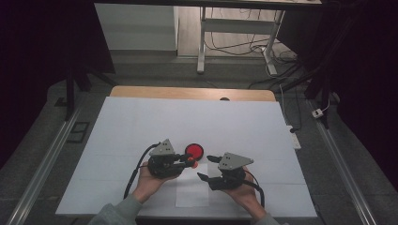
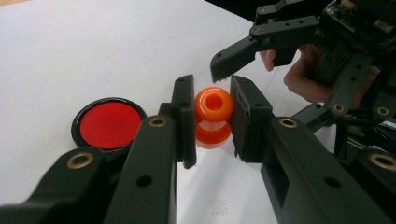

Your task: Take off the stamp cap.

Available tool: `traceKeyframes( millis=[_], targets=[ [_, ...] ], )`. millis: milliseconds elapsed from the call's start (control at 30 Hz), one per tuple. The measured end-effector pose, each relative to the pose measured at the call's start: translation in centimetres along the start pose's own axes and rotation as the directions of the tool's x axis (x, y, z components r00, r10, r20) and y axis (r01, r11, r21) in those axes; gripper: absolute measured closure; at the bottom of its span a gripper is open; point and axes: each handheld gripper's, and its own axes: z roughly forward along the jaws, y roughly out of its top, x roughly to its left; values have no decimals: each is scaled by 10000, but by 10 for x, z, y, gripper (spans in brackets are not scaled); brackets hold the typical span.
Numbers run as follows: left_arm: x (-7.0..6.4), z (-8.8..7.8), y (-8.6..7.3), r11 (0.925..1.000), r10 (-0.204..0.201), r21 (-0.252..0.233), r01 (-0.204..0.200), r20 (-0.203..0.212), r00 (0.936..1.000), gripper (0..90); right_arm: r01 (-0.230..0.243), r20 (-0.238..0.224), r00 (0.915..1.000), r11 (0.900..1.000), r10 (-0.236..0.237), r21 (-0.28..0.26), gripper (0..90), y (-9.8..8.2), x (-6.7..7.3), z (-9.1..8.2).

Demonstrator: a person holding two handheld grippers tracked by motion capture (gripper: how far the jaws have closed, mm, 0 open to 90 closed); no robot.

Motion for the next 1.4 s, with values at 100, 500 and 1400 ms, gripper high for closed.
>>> traceKeyframes(
  millis=[100,500,1400],
  targets=[
    [-1,2,1,10000,6,-3,-6,8,10000,722,98,-12,10000,9999,-98,85,324,1,1,2],
    [0,2,1,10000,19,2,-19,21,10000,722,169,-30,9999,9994,-168,309,356,5,6,11],
    [-3,3,1,10000,47,30,-48,181,9998,722,212,263,9994,9986,-225,478,503,10,11,24]
  ],
)
